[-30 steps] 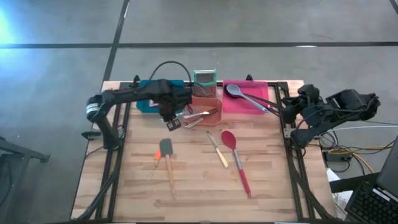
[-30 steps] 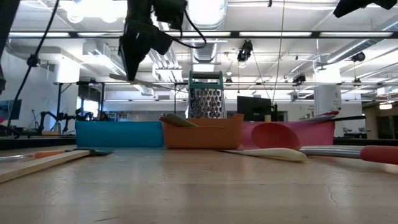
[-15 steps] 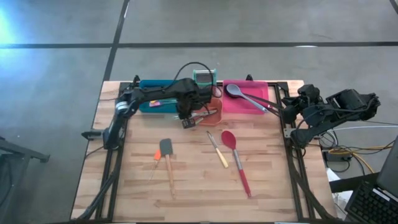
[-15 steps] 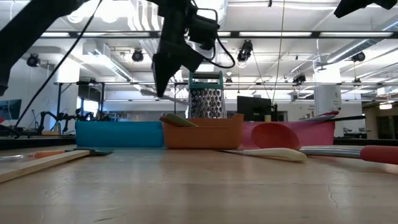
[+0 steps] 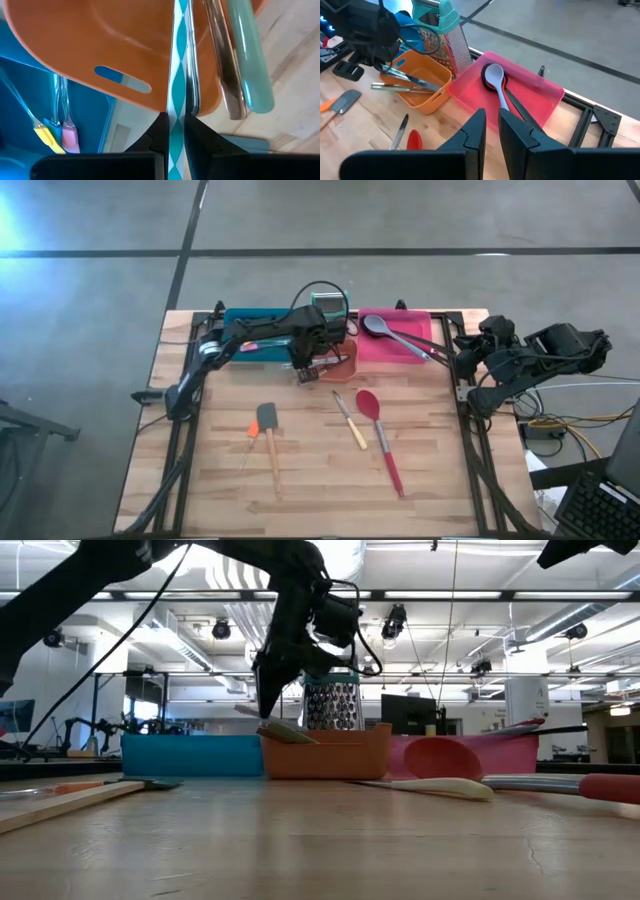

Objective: Pick & Place Kitchen Items
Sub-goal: Put the white blue patterned table knife into the brown bin, then put the gray spatula into the blue bin

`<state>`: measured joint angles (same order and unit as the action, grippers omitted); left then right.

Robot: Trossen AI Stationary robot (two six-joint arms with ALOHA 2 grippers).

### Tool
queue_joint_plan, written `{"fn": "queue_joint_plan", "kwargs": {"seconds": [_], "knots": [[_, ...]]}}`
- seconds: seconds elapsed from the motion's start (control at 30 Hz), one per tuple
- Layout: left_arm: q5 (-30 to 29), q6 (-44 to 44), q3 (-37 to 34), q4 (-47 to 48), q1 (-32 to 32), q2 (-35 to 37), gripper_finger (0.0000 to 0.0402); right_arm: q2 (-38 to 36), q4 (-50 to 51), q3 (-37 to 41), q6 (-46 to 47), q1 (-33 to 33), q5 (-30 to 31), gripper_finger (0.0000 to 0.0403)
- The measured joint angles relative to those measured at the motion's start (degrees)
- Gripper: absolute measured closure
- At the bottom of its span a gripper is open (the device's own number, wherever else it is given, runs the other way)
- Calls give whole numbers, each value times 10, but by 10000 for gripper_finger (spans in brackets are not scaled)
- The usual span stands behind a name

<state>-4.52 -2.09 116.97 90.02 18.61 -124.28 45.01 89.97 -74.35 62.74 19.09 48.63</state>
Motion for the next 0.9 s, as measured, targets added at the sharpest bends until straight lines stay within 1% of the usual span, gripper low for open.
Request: {"fn": "queue_joint_plan", "kwargs": {"seconds": [0.23,0.43,0.5,0.63,0.73,0.83,0.9], "knots": [[1,2,0,0,6,-11,366,0,1,0,-4,0,7,355],[1,26,0,0,8,-14,365,0,1,0,-4,0,8,355],[1,35,0,0,8,-14,341,0,0,0,-4,0,8,355],[1,42,0,0,8,-14,264,0,1,0,-4,0,8,355],[1,42,4,0,8,-14,220,0,1,0,-4,0,8,355],[4,39,16,0,8,-13,194,0,0,0,-4,0,8,355],[5,35,29,0,7,-10,187,0,1,0,-4,0,8,355]]}}
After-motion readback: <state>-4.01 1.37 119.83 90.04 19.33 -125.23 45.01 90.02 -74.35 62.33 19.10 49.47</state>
